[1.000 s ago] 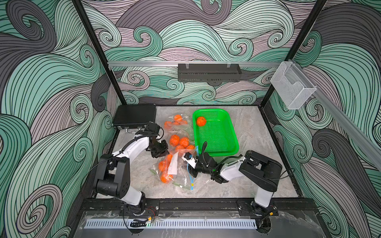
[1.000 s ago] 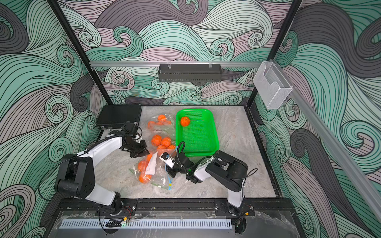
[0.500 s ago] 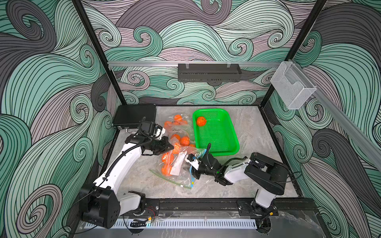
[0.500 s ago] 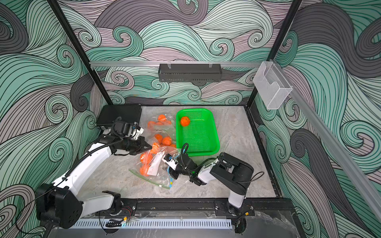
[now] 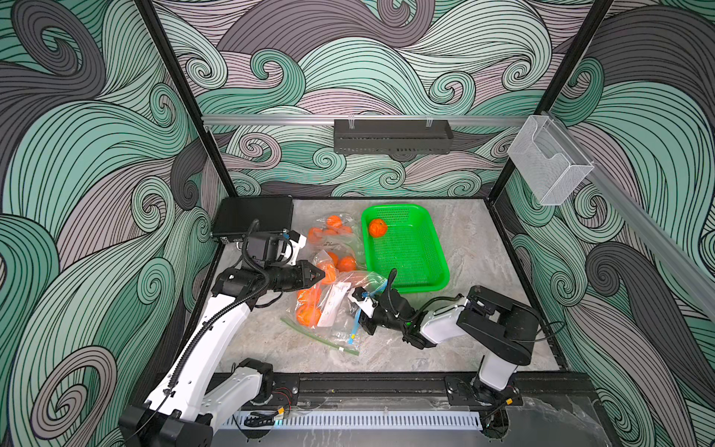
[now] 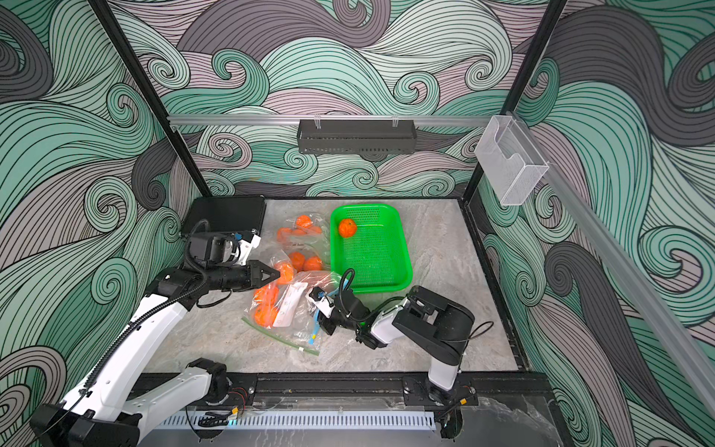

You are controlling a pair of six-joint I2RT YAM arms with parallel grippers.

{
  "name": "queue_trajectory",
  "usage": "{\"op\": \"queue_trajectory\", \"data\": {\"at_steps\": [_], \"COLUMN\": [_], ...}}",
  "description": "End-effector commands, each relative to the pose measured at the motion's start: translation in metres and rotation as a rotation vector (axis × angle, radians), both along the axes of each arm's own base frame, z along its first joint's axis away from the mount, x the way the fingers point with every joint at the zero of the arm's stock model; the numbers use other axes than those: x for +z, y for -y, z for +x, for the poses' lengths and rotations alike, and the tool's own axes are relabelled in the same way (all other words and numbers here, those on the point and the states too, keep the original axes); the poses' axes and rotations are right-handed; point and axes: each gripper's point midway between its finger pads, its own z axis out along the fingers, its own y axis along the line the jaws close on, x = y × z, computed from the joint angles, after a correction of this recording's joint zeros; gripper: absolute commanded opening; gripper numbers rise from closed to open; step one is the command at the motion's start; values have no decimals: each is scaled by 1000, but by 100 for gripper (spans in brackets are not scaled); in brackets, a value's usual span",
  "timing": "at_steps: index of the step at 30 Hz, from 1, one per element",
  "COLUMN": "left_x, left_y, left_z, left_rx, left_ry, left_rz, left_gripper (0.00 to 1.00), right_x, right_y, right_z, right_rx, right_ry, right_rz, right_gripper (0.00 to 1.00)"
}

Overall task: Open the zip-top bag and take out the orange
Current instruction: Adjust the zipper food storage bag in the zipper food storage bag.

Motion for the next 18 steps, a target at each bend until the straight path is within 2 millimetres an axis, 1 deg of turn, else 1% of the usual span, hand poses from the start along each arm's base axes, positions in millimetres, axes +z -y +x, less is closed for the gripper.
{"op": "queue_trajectory", "data": {"at_steps": [1, 2, 4, 6, 8, 9, 11, 14, 16, 18], "left_x": [2, -3, -13, -25, -35, -42, -63, -95, -107, -118], "left_y": [-2, -3, -15, -37, -56, -65, -82, -93, -102, -106], "left_z": [4, 3, 9, 18, 26, 30, 36, 45, 51, 61], "left_rx": [2, 5, 62, 172, 274, 329, 423, 495, 532, 572], "left_ry": [2, -21, -41, -61, -100, -131, -210, -318, -358, -379], "left_rz": [29, 39, 105, 205, 264, 288, 330, 332, 347, 314], "left_gripper": [51, 55, 62, 68, 72, 75, 77, 78, 78, 79], "right_x": [-5, -5, -5, -5, -5, -5, -5, -5, -6, -6], "right_y": [2, 2, 3, 4, 4, 4, 3, 0, 0, 0], "right_z": [5, 5, 5, 6, 6, 6, 5, 3, 1, 1], "right_rx": [-28, -29, -29, -31, -31, -29, -20, -2, 7, 7], "right_ry": [-7, -7, -7, -8, -9, -10, -15, -23, -30, -32], "right_rz": [-3, -2, -4, -3, -4, -2, -1, 2, 3, 4], "right_gripper": [31, 31, 31, 31, 31, 31, 31, 31, 31, 31]}}
